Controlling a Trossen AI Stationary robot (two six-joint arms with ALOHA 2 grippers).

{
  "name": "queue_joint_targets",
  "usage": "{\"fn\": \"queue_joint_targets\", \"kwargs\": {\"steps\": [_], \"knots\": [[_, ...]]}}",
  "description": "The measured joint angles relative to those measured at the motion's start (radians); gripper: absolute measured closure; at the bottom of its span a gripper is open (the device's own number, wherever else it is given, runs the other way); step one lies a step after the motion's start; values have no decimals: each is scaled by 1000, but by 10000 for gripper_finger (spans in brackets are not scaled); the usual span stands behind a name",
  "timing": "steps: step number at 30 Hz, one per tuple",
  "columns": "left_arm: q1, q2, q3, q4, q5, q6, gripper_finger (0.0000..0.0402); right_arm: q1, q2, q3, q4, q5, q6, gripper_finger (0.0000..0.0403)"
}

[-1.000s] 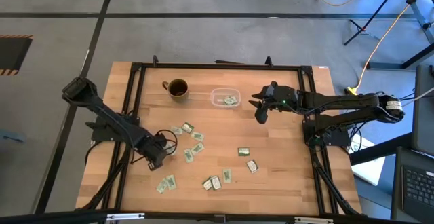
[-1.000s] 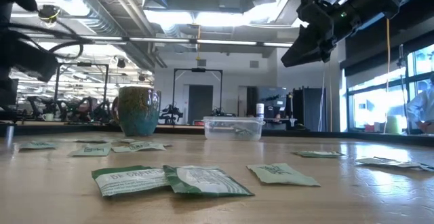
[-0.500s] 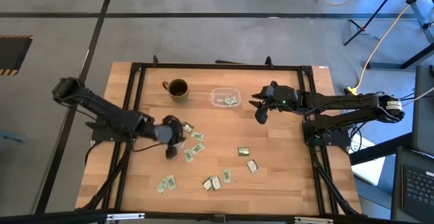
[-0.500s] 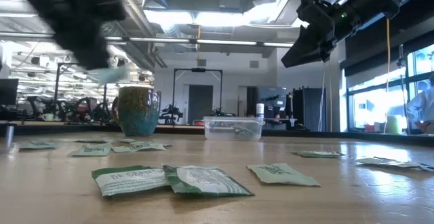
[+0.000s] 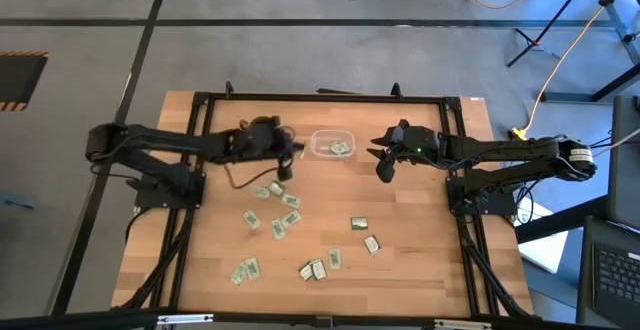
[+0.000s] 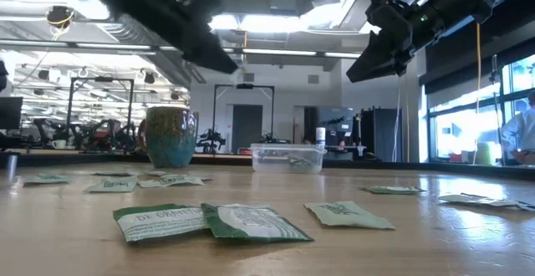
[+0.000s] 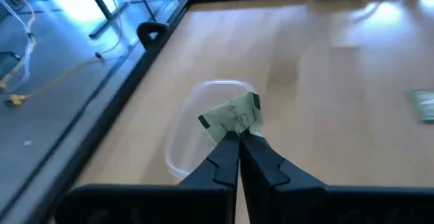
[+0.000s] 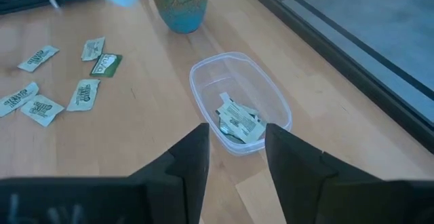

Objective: Pick and place Stevia / Truvia into bins
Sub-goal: Put the stevia packet into the transparent container

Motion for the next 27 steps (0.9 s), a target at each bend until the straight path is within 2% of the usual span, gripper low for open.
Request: {"fn": "queue_joint_targets", "kwargs": {"steps": [7, 14, 21, 27], "knots": [[89, 217, 203, -109, 43, 112, 396, 0, 0, 0, 0, 0, -12, 256], [138, 414, 339, -131, 42, 131, 396, 0, 0, 0, -1, 0, -20, 256], [147, 541, 376, -133, 42, 132, 396, 0, 0, 0, -7, 0, -21, 256], [146, 584, 378, -136, 42, 131, 392, 0, 0, 0, -8, 0, -24, 256]]}}
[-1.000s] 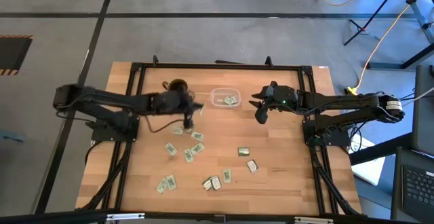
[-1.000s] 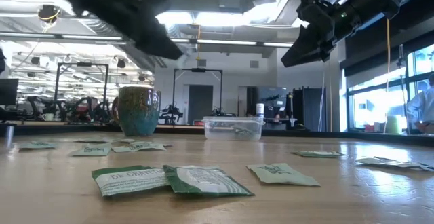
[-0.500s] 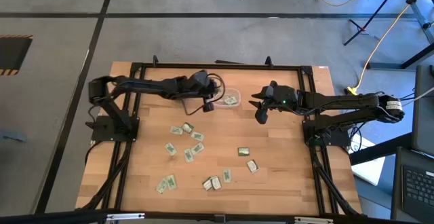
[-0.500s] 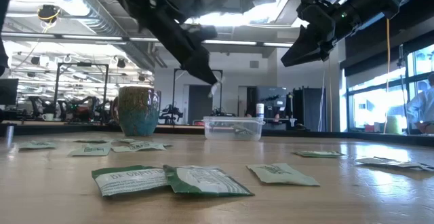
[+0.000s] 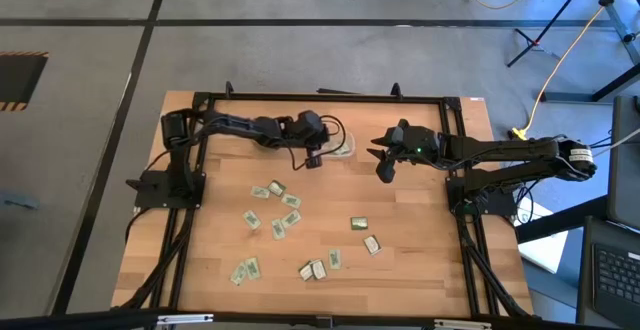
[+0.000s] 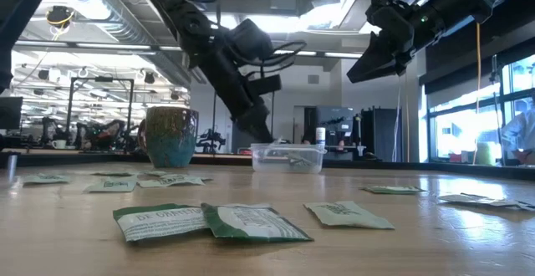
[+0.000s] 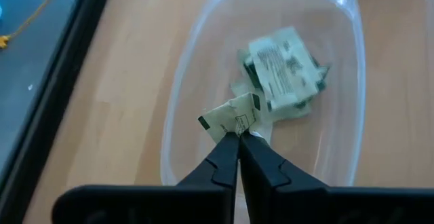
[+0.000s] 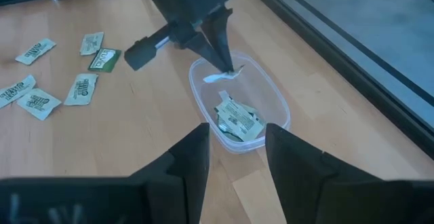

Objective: Pick and place Stevia / Truvia into bins
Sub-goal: Put the stevia packet into the transparent container

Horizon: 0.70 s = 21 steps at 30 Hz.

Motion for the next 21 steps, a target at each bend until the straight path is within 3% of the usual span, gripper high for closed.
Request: {"fn": "queue_joint_targets", "kwargs": {"steps": [8, 16, 21], "knots": [[0, -8, 4, 5, -23, 3, 356, 0, 0, 0, -1, 0, 0, 256], [-24, -33, 101, -167, -160, 39, 327, 0, 0, 0, -26, 0, 2, 256], [-60, -162, 108, -283, -101, 50, 330, 0, 0, 0, -66, 0, 7, 256]]}}
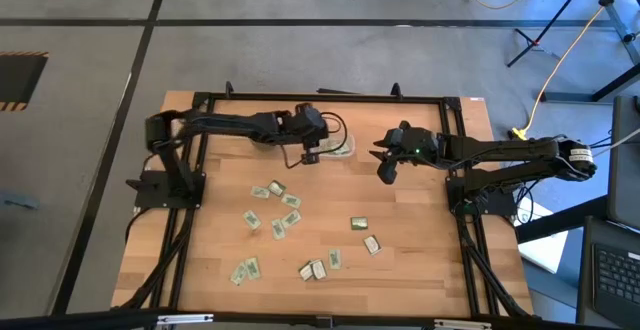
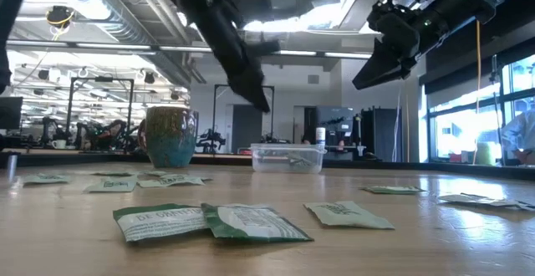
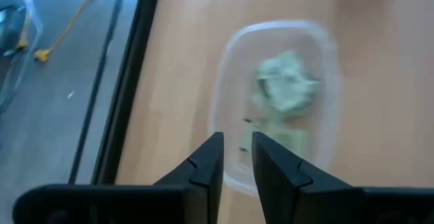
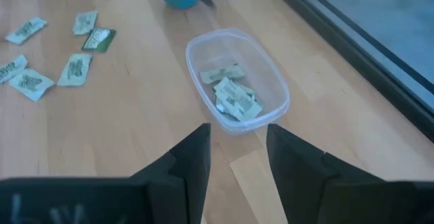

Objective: Pick and place Stevia / Truvia into bins
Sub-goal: Put the stevia packet into the transparent container

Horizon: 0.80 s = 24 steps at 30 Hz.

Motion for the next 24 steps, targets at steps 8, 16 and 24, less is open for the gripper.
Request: {"fn": "queue_joint_targets", "kwargs": {"steps": [8, 16, 24], "knots": [[-100, -266, -46, -243, 205, -144, 334, 0, 0, 0, 4, 0, -12, 256], [-319, -376, -181, -406, 233, -342, 339, 0, 0, 0, 8, 0, -26, 256], [-540, -379, -331, -418, 216, -764, 343, 0, 0, 0, 12, 0, -24, 256]]}}
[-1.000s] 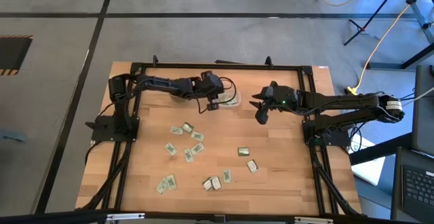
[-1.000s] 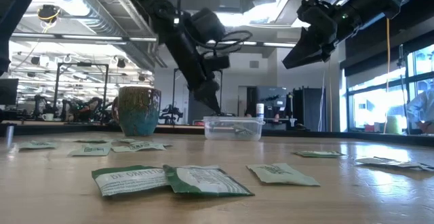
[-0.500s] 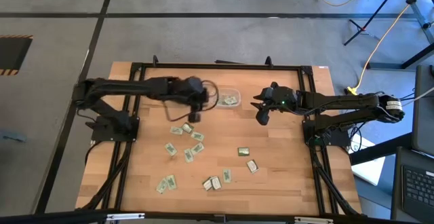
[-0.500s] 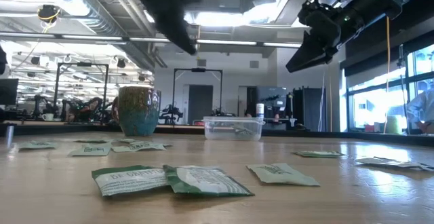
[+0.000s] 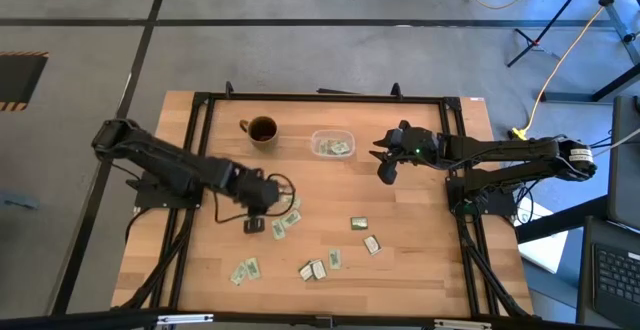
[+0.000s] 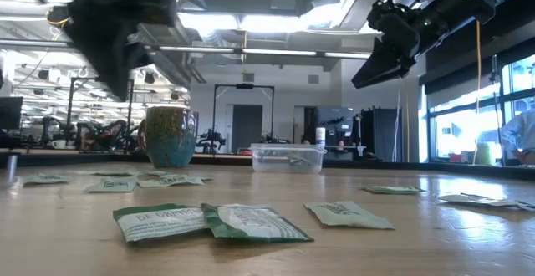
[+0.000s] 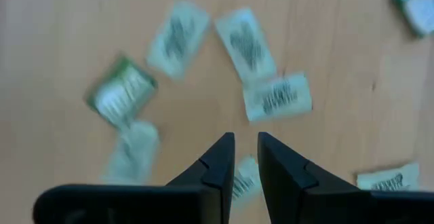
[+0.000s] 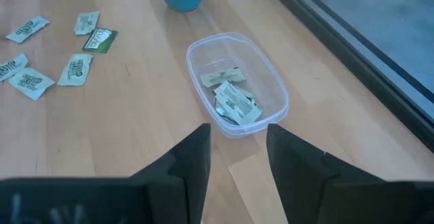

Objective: Pick and place Stevia / Truvia into bins
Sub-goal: Put the stevia packet into the transparent container

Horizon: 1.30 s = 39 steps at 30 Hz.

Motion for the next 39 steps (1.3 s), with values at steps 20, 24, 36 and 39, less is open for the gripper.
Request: {"fn": "queue_joint_targets", "kwargs": {"steps": [20, 24, 36, 39], "knots": [[-163, 1, -201, 104, -116, -336, 339, 0, 0, 0, 19, 0, 51, 256], [-163, 1, -223, 150, -103, -328, 318, 0, 0, 0, 20, 0, 50, 256], [-163, 54, -224, 150, -84, -325, 330, 0, 0, 0, 21, 0, 49, 256], [-163, 89, -224, 151, -64, -325, 331, 0, 0, 0, 21, 0, 47, 256]]}}
